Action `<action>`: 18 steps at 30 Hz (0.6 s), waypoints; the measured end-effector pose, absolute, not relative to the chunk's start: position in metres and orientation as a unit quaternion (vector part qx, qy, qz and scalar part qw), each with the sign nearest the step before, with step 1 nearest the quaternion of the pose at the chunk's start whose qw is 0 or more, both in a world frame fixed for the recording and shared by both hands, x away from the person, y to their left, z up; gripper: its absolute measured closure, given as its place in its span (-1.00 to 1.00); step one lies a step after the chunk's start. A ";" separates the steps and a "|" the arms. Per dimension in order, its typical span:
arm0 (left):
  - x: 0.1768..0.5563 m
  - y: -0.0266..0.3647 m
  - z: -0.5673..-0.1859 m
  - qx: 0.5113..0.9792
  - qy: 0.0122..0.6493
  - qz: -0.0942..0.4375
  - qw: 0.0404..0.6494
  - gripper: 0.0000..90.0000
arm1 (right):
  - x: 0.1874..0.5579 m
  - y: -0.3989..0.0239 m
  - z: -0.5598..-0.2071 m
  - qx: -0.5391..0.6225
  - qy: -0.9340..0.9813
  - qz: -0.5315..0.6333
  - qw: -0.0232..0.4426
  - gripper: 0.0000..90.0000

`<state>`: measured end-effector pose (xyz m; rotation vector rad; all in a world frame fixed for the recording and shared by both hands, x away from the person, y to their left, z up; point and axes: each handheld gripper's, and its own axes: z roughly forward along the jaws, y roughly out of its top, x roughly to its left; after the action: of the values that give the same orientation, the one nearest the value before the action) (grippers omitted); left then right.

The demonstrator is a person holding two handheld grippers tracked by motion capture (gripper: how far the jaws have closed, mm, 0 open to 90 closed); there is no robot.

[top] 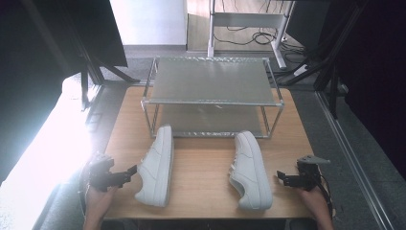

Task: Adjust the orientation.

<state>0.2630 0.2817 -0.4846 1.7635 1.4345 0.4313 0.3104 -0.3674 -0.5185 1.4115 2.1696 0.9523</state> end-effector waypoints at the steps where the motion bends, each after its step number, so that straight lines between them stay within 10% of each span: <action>1: 0.263 0.280 -0.483 0.699 0.564 0.170 0.406 -1.00 | 0.310 -0.368 -0.518 0.502 0.772 0.339 0.191 -0.96; 18: 0.276 0.242 -0.471 0.728 0.521 0.170 0.412 -1.00 | 0.310 -0.367 -0.519 0.502 0.773 0.338 0.192 -0.96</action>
<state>0.2759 0.2417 -0.4710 1.8318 1.3112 0.4265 0.3103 -0.3671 -0.5185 1.4091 2.1695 0.9475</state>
